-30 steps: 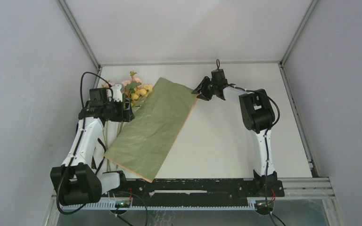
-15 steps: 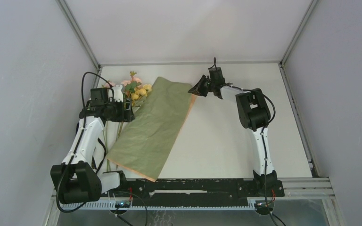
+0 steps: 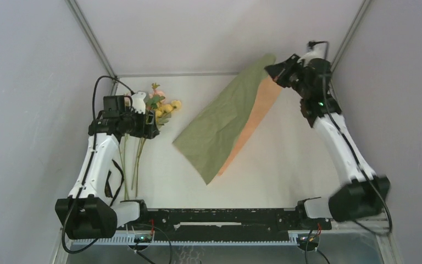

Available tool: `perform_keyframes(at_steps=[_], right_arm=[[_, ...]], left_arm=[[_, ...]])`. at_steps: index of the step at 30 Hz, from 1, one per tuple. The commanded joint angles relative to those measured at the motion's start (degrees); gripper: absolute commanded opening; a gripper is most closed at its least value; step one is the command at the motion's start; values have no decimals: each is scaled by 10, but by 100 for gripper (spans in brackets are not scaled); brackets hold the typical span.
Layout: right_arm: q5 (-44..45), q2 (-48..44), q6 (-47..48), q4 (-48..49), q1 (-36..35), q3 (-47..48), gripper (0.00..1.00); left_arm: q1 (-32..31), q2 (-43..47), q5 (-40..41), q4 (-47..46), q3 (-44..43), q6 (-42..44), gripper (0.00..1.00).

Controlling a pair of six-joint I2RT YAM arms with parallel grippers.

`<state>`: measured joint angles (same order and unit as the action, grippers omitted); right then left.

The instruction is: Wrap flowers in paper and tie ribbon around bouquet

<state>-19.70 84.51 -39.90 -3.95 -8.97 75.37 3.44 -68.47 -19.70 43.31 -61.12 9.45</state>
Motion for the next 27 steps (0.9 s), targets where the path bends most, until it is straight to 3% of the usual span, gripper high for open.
perform_keyframes(at_steps=[1, 3, 6, 7, 9, 13, 18, 22, 27], right_arm=[[136, -140, 61, -77, -52, -4, 0], [192, -175, 50, -71, -91, -4, 0], [256, -198, 23, -45, -153, -4, 0], [272, -202, 16, -35, -168, -4, 0], [312, -207, 10, -11, -201, -4, 0], [401, -210, 26, 32, -265, -3, 0], [474, -211, 45, 81, -318, -3, 0], [507, -214, 58, 103, -349, -3, 0], [506, -223, 66, 106, -363, -3, 0]], left_arm=[[-87, 23, -28, 60, -103, 65, 74], [-166, 16, -12, 91, -158, 90, 76], [-306, 9, 27, 109, -235, 107, 89], [-340, 9, 34, 110, -254, 113, 96], [-387, 0, 29, 117, -297, 109, 100], [-436, -22, -20, 112, -342, 73, 100], [-494, -47, 27, 44, -320, 46, 100], [-532, -75, 145, -36, -292, 44, 100], [-533, -89, 286, -130, -264, 75, 100]])
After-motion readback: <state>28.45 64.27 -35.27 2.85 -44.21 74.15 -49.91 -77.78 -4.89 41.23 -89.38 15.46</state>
